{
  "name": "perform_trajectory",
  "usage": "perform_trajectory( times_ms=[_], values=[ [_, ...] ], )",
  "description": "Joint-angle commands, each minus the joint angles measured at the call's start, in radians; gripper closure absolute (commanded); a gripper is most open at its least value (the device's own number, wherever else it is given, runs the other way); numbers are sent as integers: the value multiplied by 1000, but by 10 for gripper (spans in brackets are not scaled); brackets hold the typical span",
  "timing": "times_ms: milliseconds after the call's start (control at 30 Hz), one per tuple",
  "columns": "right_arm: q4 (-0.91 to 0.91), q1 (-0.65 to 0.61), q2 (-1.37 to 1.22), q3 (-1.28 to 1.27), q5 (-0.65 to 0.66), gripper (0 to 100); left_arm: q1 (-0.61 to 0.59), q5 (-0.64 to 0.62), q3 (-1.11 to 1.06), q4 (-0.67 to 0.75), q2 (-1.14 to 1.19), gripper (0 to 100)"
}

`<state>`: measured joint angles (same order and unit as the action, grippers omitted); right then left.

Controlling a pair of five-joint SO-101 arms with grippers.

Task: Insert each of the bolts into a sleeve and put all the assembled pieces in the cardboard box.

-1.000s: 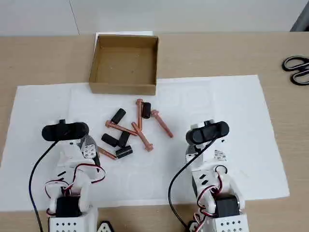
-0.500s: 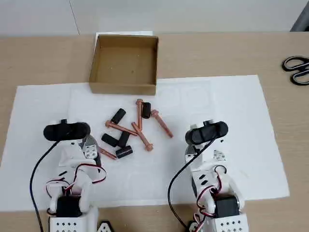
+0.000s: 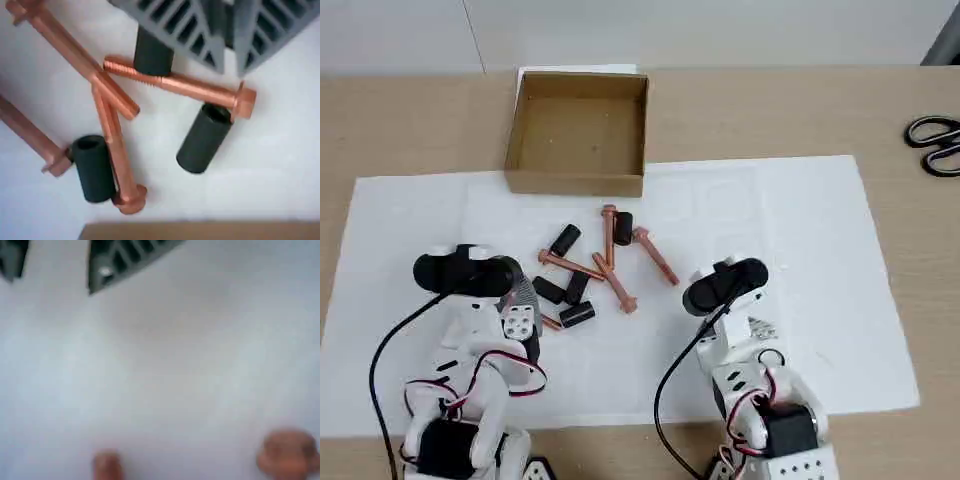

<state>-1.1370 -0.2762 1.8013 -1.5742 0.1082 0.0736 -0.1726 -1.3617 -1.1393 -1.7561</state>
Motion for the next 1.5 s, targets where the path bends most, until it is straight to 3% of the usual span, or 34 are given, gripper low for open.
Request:
perform_trajectory(
  times_ms=[0, 167, 333, 467, 733, 933, 1200, 1467],
  values=[
    [-13, -2, -8, 132, 11, 903, -18, -2, 128, -11, 135, 992],
    [-68, -1, -194, 256, 41, 902, -169, -2, 360, 38, 477, 992],
    [-30, -2, -509, 470, 34, 902, -216, -11, 561, 5, 773, 992],
    [-10, -5, -769, 690, -60, 898, -216, -147, 659, -3, 884, 992],
    [-58, -31, -1190, 1053, -203, 894, -216, -180, 670, -35, 919, 992],
    [-185, -159, -1326, 1254, -342, 773, -276, -184, 587, -31, 918, 992],
    [-185, -260, -1451, 1412, -356, 772, -348, -186, 584, -34, 916, 992],
    [-255, -331, -1836, 1729, -417, 772, -353, -224, 584, -32, 916, 992]
  ],
)
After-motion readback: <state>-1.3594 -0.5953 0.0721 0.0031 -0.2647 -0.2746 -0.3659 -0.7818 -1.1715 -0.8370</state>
